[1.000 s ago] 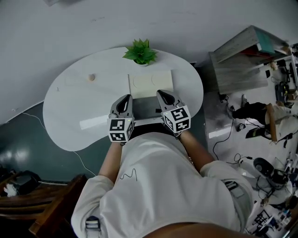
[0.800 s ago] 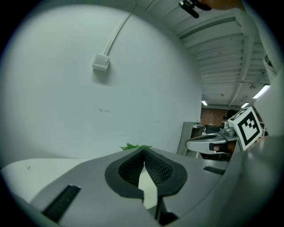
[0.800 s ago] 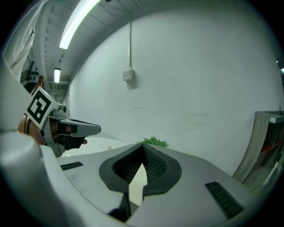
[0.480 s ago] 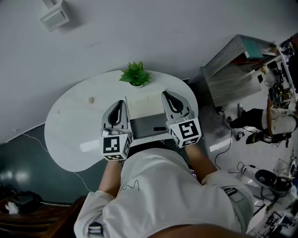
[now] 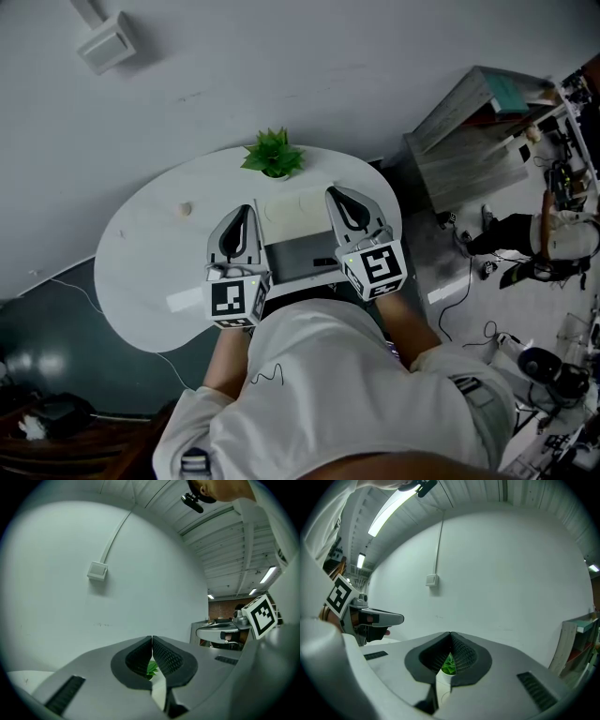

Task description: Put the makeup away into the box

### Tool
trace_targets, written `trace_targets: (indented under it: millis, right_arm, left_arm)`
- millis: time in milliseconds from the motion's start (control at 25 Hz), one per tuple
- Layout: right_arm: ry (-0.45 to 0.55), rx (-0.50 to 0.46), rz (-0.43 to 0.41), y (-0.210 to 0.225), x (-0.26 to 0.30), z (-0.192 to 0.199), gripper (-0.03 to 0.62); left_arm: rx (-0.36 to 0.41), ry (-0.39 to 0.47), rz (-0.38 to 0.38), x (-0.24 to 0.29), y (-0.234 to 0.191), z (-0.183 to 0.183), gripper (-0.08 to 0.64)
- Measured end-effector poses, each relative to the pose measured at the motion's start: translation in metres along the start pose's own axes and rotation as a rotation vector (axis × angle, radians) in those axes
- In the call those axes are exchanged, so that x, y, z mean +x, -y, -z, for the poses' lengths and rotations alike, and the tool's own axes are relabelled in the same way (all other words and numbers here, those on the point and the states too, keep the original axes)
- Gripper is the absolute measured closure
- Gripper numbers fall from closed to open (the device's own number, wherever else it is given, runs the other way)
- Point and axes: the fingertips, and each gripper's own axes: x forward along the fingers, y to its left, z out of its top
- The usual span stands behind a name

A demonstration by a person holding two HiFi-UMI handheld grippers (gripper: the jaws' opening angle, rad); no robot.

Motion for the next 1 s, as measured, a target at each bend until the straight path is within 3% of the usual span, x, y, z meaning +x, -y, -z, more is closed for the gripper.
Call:
trace_targets:
  millis: [1000]
  right_arm:
    - [0.0,-0.01,-0.003,-0.001,-0.0062,0.0015,0.594]
  left_arm:
    - [0.012,-0.01,0.034,0.0027,0.009,0.0033,0.538]
